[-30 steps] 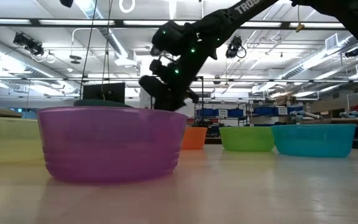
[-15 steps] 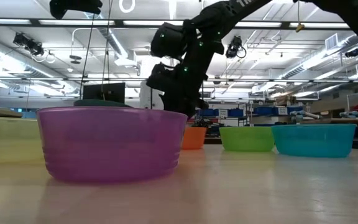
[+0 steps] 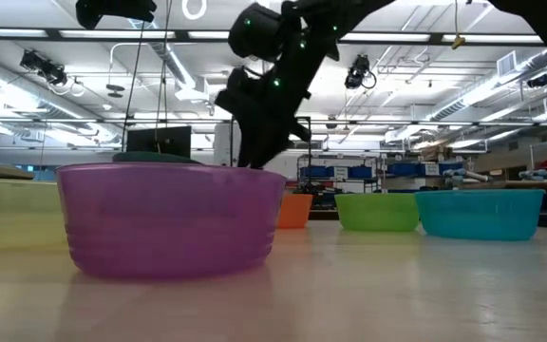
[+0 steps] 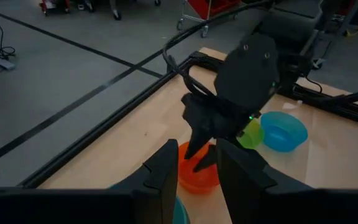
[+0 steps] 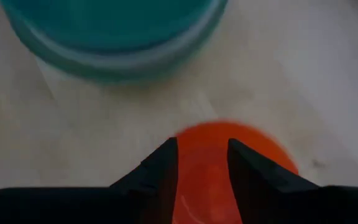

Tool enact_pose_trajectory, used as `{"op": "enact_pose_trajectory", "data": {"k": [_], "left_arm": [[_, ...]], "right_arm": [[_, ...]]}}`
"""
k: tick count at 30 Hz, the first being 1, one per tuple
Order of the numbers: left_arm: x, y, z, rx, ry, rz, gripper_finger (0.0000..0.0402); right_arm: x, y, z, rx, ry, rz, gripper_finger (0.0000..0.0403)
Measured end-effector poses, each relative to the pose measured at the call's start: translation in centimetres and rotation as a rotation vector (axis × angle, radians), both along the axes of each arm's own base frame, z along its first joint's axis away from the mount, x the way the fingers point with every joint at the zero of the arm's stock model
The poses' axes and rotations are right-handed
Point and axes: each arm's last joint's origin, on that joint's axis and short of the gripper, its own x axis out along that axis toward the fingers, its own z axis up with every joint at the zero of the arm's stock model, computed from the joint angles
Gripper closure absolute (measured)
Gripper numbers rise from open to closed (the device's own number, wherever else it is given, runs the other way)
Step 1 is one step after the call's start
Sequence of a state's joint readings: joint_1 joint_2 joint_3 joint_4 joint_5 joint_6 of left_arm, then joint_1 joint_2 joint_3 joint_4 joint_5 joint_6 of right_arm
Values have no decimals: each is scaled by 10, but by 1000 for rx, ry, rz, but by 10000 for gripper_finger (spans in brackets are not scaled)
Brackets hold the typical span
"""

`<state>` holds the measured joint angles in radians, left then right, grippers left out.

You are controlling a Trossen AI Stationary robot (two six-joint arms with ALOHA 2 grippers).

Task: Nest bowls inside each other
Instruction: Stack the orange bowl on top of the blue bowl

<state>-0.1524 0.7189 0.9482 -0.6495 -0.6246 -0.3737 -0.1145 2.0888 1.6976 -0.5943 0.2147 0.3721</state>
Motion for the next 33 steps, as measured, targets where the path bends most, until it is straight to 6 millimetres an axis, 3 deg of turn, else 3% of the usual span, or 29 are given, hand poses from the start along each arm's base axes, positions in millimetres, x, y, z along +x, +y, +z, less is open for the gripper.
{"op": "enact_pose_trajectory", "data": {"k": [5, 12, 24, 27, 29, 31, 33], "left_arm": [[0, 0, 0, 0, 0, 0, 285], [0, 0, 0, 1, 0, 0, 285], [0, 0, 0, 1, 1, 0, 285], [0, 0, 0, 1, 1, -1, 285], [0, 0, 0, 1, 1, -1, 285], [0, 0, 0, 2, 1, -1, 285], [0, 0, 0, 2, 1, 0, 285]], "right_arm": [[-1, 14, -1, 98, 23, 59, 275], [-11, 32, -20, 115, 120, 35, 270], [-23, 34, -60, 77, 132, -10, 267], [-24, 32, -63, 64, 141, 8, 291], [-23, 32, -61, 39, 144, 46, 331], [-21, 34, -55, -4, 169, 93, 379], [-16, 39, -43, -56, 157, 116, 392]]}}
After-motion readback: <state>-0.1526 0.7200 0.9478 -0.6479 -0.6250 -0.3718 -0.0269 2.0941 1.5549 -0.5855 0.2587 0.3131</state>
